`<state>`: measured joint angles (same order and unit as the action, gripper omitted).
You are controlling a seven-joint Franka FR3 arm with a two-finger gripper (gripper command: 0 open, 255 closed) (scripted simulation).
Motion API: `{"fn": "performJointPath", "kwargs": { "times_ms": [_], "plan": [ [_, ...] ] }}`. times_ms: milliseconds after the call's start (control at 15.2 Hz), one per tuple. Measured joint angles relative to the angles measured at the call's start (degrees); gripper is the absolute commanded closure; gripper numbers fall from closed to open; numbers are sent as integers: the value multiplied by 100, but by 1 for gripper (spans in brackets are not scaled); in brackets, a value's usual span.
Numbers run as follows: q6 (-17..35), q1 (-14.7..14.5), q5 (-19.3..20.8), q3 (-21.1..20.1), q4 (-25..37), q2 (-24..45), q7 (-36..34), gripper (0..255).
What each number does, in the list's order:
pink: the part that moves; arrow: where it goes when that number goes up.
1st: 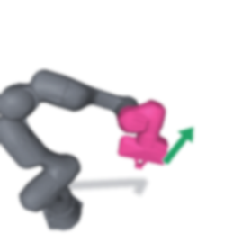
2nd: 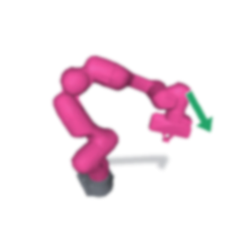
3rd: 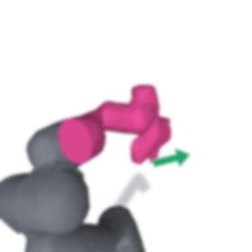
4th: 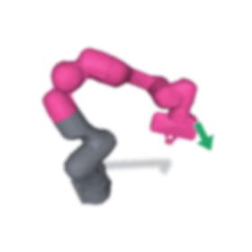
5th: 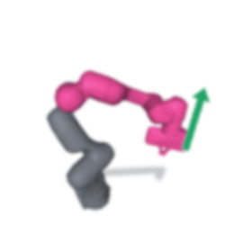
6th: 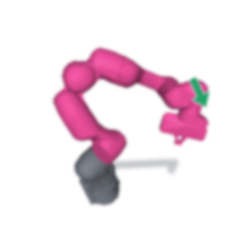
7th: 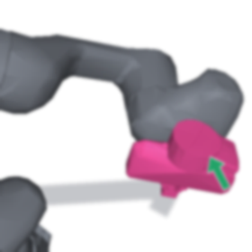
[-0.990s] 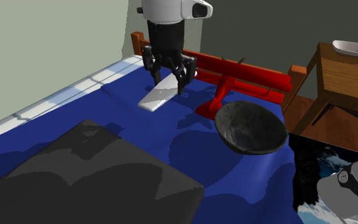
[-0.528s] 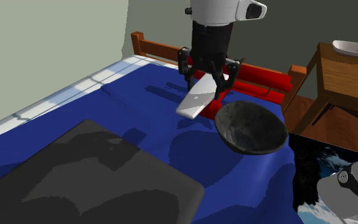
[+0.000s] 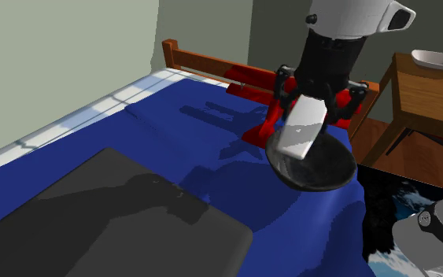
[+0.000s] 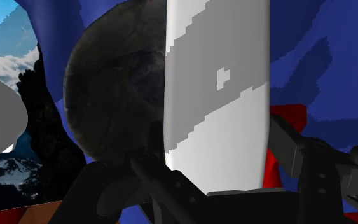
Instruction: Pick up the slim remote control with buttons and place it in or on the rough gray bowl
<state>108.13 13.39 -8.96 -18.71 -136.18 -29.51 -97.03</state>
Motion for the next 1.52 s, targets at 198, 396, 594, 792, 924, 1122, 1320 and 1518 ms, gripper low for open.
{"fn": "performJointPath", "kwargs": {
  "times_ms": [198,396,594,792,924,1122,1320,1518],
  "plan": [
    [-27,-85,-91,106,-498,-520,114,255],
    [134,-105,-121,101,-716,-574,136,255],
    [405,-115,-150,65,-949,-532,146,255],
    [645,-109,-162,41,-1116,-456,165,255],
    [815,-118,-183,4,-1231,-401,153,255],
    [946,-128,-201,-17,-1333,-383,151,255],
    [982,-129,-205,-25,-1329,-370,144,255],
    [974,-130,-205,-25,-1322,-375,144,0]
  ]
}}
